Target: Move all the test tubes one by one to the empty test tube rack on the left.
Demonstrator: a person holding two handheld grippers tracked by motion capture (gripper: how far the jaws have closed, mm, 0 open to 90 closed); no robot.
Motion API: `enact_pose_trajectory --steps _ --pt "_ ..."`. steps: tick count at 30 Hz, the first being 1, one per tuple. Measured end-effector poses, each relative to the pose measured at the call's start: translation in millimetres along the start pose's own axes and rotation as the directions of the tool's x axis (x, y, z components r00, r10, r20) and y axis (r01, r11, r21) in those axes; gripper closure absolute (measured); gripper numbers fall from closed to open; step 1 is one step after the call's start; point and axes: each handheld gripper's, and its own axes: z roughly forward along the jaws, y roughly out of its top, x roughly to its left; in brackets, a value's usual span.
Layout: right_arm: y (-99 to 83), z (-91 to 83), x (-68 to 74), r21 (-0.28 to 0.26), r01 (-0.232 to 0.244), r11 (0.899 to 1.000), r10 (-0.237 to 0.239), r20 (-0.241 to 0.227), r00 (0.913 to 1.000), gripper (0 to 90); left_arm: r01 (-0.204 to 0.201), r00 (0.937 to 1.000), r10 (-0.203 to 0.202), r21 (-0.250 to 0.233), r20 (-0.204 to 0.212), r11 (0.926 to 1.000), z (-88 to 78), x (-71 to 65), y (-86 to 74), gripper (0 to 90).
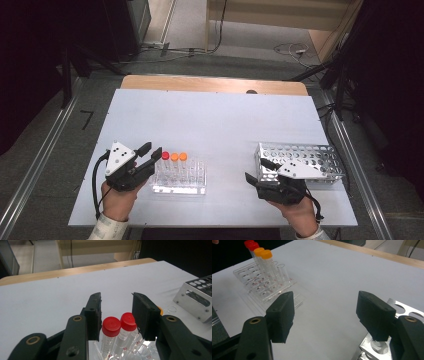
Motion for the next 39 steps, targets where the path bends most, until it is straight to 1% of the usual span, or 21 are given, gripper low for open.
enact_pose_trajectory --steps 5,8,10,13,14,18,20,22,25,28,31,35,36,39 --pt "-2.3 0.9 -6.1 -0.002 -0.013 1.000 0.013 0.015 0.9998 29.5 0.029 0.9996 -0.029 0.004 0.000 0.9996 -0.9 2.9 -1.4 46.4" --pt "-3.4 0.5 -9.5 -0.003 -0.018 1.000 0.018 0.026 0.9995 29.5 0.047 0.9988 -0.047 0.005 -0.013 0.9989 -2.2 4.9 -3.5 39.6" --pt "-4.1 -0.3 -11.9 -0.006 -0.022 1.000 0.022 0.036 0.9991 29.5 0.061 0.9977 -0.061 0.004 -0.031 0.9981 -3.6 7.2 -5.9 33.8" --pt "-6.1 -2.4 -17.1 -0.010 -0.032 0.999 0.032 0.052 0.9981 29.5 0.085 0.9953 -0.085 0.001 -0.048 0.9964 -7.4 13.4 -11.6 29.9" --pt "-7.1 -3.4 -19.0 -0.012 -0.036 0.999 0.037 0.057 0.9977 29.5 0.095 0.9937 -0.095 -0.003 -0.060 0.9955 -9.2 15.3 -13.7 28.7" --pt "-10.9 -10.2 -27.0 -0.022 -0.054 0.998 0.056 0.086 0.9947 29.5 0.114 0.9893 -0.114 -0.013 -0.091 0.9934 -17.7 24.7 -23.1 26.7" --pt "-13.3 -14.1 -31.3 -0.029 -0.062 0.998 0.064 0.103 0.9926 29.3 0.115 0.9868 -0.116 -0.012 -0.114 0.9933 -22.1 29.0 -27.5 24.8" --pt "-16.3 -18.3 -36.1 -0.032 -0.064 0.997 0.068 0.125 0.9899 29.0 0.115 0.9831 -0.115 -0.011 -0.142 0.9933 -25.9 33.8 -31.7 22.9" --pt "-22.1 -27.0 -44.7 -0.047 -0.076 0.996 0.082 0.159 0.9839 28.6 0.124 0.9757 -0.124 -0.010 -0.181 0.9922 -30.1 42.8 -37.6 21.7" --pt "-29.3 -39.2 -55.6 -0.065 -0.095 0.993 0.106 0.202 0.9736 28.2 0.134 0.9669 -0.131 -0.002 -0.219 0.9910 -32.6 52.0 -43.6 20.4" --pt "-38.4 -53.0 -68.6 -0.087 -0.116 0.989 0.135 0.255 0.9576 28.0 0.146 0.9579 -0.140 0.004 -0.251 0.9893 -34.7 59.9 -49.7 19.8" --pt "-51.2 -68.9 -87.2 -0.110 -0.151 0.982 0.180 0.326 0.9283 28.0 0.161 0.9483 -0.149 0.020 -0.280 0.9868 -37.0 69.2 -58.2 19.4" --pt "-54.9 -72.0 -92.6 -0.112 -0.161 0.981 0.191 0.347 0.9184 28.0 0.162 0.9462 -0.148 0.022 -0.287 0.9866 -37.4 70.6 -59.7 19.4" --pt "-62.9 -75.8 -104.8 -0.112 -0.188 0.976 0.217 0.383 0.8979 27.9 0.163 0.9436 -0.151 0.016 -0.295 0.9866 -38.1 73.2 -62.5 19.4"
